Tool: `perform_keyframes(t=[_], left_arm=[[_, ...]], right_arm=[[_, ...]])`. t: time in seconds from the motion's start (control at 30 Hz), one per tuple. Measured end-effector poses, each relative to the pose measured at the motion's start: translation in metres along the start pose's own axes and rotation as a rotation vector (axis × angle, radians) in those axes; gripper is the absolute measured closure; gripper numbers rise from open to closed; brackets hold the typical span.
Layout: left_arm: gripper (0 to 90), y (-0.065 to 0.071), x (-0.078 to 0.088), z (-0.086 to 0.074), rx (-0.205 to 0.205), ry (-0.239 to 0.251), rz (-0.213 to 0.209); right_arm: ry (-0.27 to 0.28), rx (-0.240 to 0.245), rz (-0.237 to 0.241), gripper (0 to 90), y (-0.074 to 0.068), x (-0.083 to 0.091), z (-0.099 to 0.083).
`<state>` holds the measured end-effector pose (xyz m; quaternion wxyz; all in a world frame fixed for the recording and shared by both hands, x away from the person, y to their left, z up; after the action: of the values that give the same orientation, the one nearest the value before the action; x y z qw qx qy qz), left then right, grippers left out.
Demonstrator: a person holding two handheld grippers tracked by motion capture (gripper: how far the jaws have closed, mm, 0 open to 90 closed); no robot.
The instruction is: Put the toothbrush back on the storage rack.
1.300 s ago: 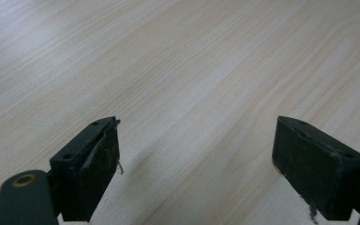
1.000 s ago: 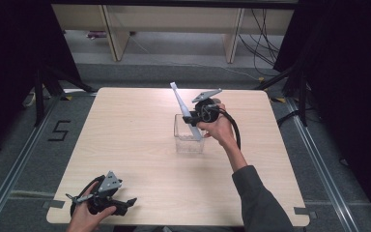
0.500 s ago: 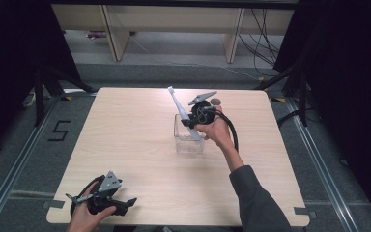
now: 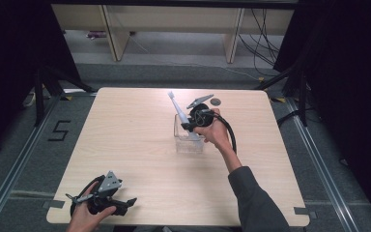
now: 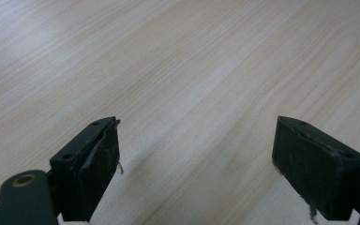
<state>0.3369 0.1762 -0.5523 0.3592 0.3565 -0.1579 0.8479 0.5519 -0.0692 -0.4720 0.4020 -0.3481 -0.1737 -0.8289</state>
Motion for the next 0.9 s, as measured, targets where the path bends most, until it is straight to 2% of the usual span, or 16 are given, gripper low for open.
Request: perform_keyframes(t=[0.07, 0.1, 0.17, 0.27, 0.33, 0.4, 0.43, 0.6, 0.63, 0.77, 0.83, 0.87, 0.9], left_arm=[[14.9, 0.002, -0.001, 0.0, 0.016, 0.01, -0.014], [14.9, 0.004, -0.001, 0.0, 0.03, 0.016, -0.022], [14.9, 0.002, -0.001, 0.001, 0.018, 0.014, -0.004], [14.9, 0.001, -0.001, 0.0, 0.013, 0.008, -0.001], [14.9, 0.001, -0.001, 0.0, 0.012, 0.009, -0.001], [14.9, 0.001, -0.001, 0.0, 0.012, 0.009, -0.001], [14.9, 0.001, -0.001, 0.0, 0.014, 0.01, -0.001], [14.9, 0.001, -0.001, 0.0, 0.014, 0.01, -0.001], [14.9, 0.001, -0.001, 0.0, 0.014, 0.01, -0.001], [14.9, 0.001, -0.001, 0.0, 0.013, 0.01, -0.002], [14.9, 0.001, -0.001, 0.0, 0.013, 0.009, -0.002], [14.9, 0.001, -0.001, 0.0, 0.014, 0.009, -0.002], [14.9, 0.001, -0.001, 0.0, 0.013, 0.009, -0.002]], right_arm=[[-0.023, -0.01, 0.014, 66.9, -0.001, -0.001, -0.001], [-0.023, 0.012, 0.002, 66.9, 0.001, -0.002, -0.002], [-0.039, 0.005, 0.01, 66.9, -0.001, -0.003, -0.003], [-0.034, -0.015, 0.008, 66.9, -0.002, -0.006, -0.004], [-0.061, -0.021, 0.01, 66.9, -0.003, -0.006, -0.005], [-0.055, 0.0, 0.002, 66.9, -0.002, -0.008, -0.005], [-0.068, -0.016, 0.006, 66.9, -0.003, -0.008, -0.006], [-0.072, -0.003, 0.007, 66.8, -0.004, -0.011, -0.006], [-0.083, 0.013, 0.009, 66.8, -0.003, -0.011, -0.006], [-0.091, -0.009, 0.004, 66.7, -0.005, -0.011, -0.007], [-0.081, 0.03, 0.005, 66.7, -0.002, -0.013, -0.006], [-0.092, -0.004, 0.006, 66.7, -0.004, -0.012, -0.006], [-0.089, 0.003, 0.009, 66.6, -0.003, -0.013, -0.006]])
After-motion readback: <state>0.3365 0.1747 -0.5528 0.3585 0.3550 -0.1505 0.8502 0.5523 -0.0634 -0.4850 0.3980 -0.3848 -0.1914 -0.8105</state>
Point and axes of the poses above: each handheld gripper's, and its own axes: x roughly backward along the jaws, z roughly out of its top, y roughly to its right, the point moved 7 cm from there along -x, roughly forward along the jaws
